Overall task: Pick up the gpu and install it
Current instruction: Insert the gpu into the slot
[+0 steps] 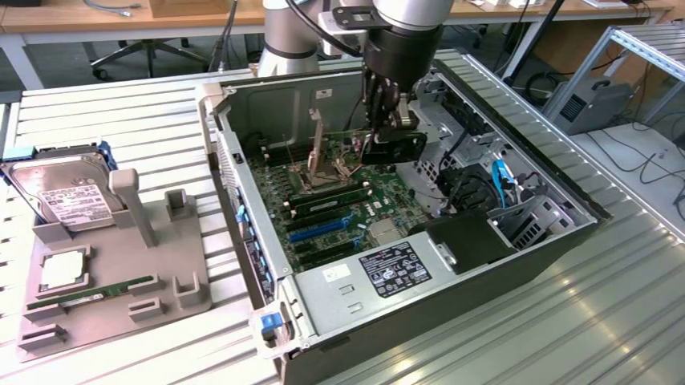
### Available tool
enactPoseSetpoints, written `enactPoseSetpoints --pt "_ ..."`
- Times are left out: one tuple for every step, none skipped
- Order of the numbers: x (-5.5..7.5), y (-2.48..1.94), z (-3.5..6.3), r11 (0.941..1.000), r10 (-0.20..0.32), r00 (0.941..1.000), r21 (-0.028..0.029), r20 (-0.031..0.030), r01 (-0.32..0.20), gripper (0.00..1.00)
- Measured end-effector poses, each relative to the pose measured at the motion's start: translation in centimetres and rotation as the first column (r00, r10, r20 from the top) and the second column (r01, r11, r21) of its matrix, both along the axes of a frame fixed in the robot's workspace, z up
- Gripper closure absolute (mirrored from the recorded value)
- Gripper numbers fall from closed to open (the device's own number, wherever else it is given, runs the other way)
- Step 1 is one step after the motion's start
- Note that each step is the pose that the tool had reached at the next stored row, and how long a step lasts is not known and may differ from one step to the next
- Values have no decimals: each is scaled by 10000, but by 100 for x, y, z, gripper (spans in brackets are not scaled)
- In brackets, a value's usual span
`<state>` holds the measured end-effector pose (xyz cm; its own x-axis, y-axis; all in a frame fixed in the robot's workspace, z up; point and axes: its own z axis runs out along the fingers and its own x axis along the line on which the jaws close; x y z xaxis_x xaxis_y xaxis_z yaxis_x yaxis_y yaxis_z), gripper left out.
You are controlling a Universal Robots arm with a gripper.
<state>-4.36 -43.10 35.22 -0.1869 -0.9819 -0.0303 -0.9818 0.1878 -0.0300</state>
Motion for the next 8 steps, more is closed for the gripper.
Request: enactPoseSetpoints --pt "0 0 0 10000 41 10000 0 0 -41 73" --pt "0 0 0 10000 90 10000 0 0 -90 73" --pt "0 0 0 9999 136 9999 0 0 -136 73" --pt "0 0 0 9998 181 9998 0 0 -181 73" --pt "0 0 0 9997 226 9997 0 0 -226 73" --pt "0 0 0 9996 273 9996 0 0 -273 73" --pt "0 0 0 9995 317 9995 0 0 -317 73" --pt "0 0 0 9993 363 9993 0 0 -363 73"
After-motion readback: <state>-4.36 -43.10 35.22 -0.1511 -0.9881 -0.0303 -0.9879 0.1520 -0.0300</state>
